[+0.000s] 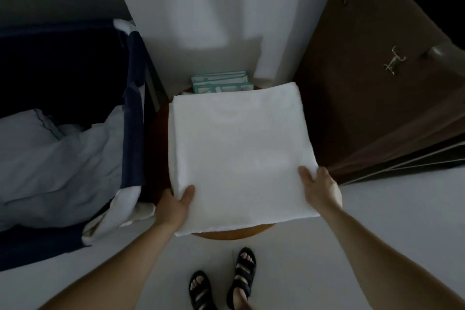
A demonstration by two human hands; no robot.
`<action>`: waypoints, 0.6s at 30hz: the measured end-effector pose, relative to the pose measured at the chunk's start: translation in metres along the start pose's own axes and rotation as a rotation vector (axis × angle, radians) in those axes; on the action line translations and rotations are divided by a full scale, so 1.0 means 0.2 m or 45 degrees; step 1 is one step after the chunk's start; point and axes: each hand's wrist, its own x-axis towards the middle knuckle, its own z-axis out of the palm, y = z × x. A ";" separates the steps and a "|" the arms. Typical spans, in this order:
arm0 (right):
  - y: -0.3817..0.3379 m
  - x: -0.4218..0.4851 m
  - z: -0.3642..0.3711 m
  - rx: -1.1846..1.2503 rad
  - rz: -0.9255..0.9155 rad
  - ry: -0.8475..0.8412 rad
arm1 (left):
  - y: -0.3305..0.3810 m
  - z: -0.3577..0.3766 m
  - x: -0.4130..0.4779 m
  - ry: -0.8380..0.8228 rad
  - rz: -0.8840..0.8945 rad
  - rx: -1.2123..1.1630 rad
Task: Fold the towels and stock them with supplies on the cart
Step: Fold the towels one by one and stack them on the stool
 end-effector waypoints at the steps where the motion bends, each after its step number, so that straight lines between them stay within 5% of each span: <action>1: 0.00 0.01 0.01 -0.012 -0.001 -0.004 | 0.01 0.00 0.02 0.004 -0.004 0.012; 5: -0.10 0.14 -0.05 0.009 0.047 -0.088 | 0.14 -0.06 0.13 -0.007 0.017 -0.015; 12: -0.35 0.40 -0.08 0.482 0.040 -0.166 | 0.48 -0.07 0.35 0.061 -0.009 -0.323; 18: -0.40 0.42 -0.09 0.573 -0.312 0.044 | 0.54 -0.10 0.35 0.373 0.449 -0.284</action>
